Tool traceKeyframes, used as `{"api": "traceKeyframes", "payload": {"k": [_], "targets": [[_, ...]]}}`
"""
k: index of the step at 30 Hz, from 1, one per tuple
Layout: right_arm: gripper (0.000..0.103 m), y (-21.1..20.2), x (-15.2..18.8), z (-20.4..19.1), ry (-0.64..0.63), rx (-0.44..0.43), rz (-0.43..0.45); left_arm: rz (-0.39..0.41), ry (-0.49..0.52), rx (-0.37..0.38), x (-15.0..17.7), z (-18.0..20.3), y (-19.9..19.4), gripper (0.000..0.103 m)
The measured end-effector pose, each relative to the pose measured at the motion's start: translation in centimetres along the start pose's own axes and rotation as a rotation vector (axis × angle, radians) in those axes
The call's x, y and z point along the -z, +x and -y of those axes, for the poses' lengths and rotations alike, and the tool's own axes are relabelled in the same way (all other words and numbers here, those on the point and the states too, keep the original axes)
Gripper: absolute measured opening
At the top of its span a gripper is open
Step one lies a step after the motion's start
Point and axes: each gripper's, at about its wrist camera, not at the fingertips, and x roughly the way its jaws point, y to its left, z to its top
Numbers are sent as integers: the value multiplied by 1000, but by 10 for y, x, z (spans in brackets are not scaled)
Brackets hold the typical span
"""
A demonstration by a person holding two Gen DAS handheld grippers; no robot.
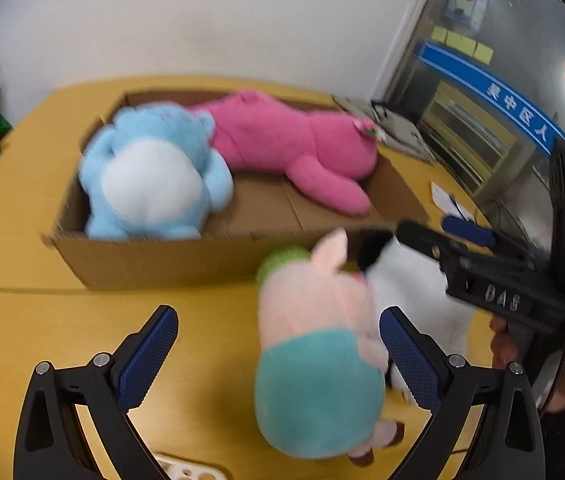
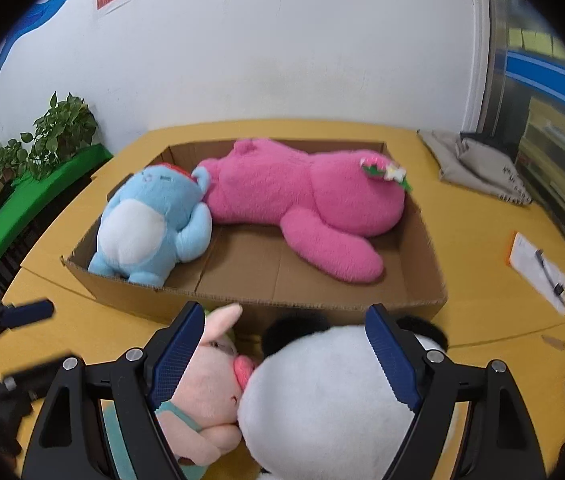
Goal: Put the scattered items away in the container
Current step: 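Close the left gripper on the pink-and-teal pig plush, then lift the pig plush with the left gripper and carry it over the box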
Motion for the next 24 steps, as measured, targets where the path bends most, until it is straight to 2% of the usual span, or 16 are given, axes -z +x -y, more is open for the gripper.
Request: {"api": "traceKeyframes", "payload": {"k": [3, 4, 8, 11, 19, 24], "targets": [[83, 11, 7, -2, 3, -23, -36, -89, 17, 63, 23, 6, 20, 99], [83, 14, 9, -3, 3, -28, -44, -112, 23, 87, 30, 8, 26, 95], [83, 22, 15, -13, -19, -43, -67, -164, -16, 215, 44, 12, 37, 92], [83, 23, 17, -24, -45, -68, -75, -165, -15, 221, 46, 14, 36, 87], [83, 9, 14, -36, -55, -157, -65, -164, -84, 252, 57, 5, 27, 81], [82, 13, 18, -57, -81, -223, -106, -156, -82, 222, 67, -2, 11, 79]]}}
